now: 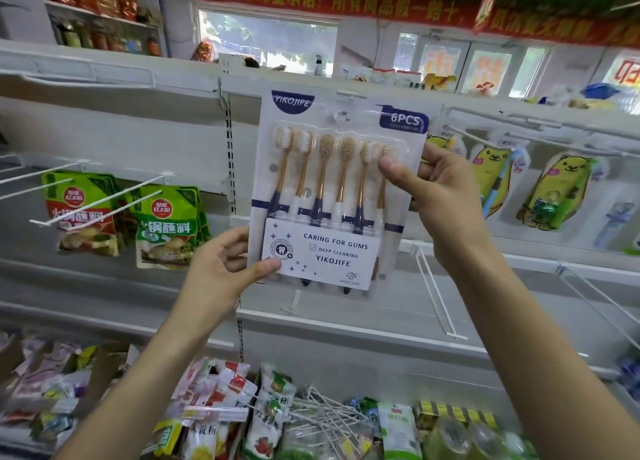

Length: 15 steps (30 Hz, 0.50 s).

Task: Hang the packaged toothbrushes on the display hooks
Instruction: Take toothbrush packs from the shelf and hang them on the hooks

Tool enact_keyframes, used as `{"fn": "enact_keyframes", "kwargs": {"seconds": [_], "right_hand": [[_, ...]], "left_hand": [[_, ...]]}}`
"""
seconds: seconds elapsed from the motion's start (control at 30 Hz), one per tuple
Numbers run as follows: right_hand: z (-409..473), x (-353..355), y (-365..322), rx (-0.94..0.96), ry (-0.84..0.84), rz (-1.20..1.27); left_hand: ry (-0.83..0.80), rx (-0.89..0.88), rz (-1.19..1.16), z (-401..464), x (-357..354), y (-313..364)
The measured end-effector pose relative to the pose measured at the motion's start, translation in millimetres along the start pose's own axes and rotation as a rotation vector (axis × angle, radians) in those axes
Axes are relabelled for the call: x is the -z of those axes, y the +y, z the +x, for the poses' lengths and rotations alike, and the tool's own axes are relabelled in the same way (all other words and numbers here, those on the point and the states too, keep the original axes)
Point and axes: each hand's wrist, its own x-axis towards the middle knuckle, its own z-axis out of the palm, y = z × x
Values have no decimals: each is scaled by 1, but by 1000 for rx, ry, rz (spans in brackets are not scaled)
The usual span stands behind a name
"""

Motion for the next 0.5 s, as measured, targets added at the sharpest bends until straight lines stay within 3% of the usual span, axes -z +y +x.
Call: {"fn": "enact_keyframes", "kwargs": {"seconds": [0.5], "right_hand": [[73, 7, 52, -56, 35, -109]], "left_hand": [[-55, 9, 92, 89, -25, -37]]}}
